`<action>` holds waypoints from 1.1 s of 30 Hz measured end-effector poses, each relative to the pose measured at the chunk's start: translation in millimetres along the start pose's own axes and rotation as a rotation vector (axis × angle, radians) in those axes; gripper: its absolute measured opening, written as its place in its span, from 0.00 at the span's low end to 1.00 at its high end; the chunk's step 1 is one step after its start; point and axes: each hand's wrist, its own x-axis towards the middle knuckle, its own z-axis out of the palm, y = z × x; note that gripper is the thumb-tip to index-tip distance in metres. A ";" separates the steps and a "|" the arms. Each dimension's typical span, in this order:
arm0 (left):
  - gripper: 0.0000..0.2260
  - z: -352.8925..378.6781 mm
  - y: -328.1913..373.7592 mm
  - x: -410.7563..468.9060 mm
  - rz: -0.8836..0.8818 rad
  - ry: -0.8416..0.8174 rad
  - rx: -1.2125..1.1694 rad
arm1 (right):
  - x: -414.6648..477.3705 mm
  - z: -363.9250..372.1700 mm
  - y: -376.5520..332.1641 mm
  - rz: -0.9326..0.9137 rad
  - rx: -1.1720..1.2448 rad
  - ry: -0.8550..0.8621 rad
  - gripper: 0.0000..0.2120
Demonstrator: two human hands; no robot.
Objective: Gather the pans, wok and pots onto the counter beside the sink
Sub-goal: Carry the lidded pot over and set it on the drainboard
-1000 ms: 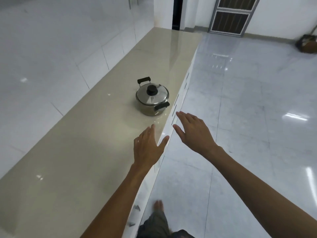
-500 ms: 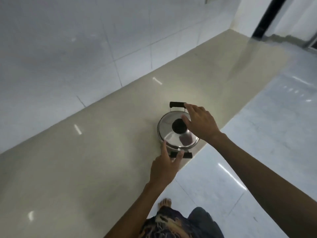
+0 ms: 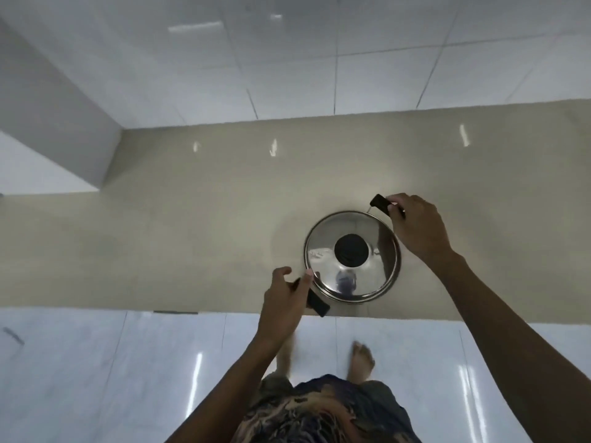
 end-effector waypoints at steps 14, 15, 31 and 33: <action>0.12 -52.0 -47.9 -36.1 -0.187 0.405 -0.648 | -22.0 16.3 -55.9 -0.102 0.292 -0.106 0.07; 0.12 -64.6 -53.3 -38.3 -0.187 0.434 -0.688 | -26.5 21.8 -69.1 -0.097 0.320 -0.113 0.07; 0.15 -418.7 -249.6 -117.4 0.026 0.895 -0.785 | -166.9 200.3 -426.6 -0.286 0.677 -0.351 0.03; 0.15 -455.9 -269.3 -125.5 0.030 0.939 -0.776 | -179.0 217.9 -466.8 -0.304 0.716 -0.392 0.03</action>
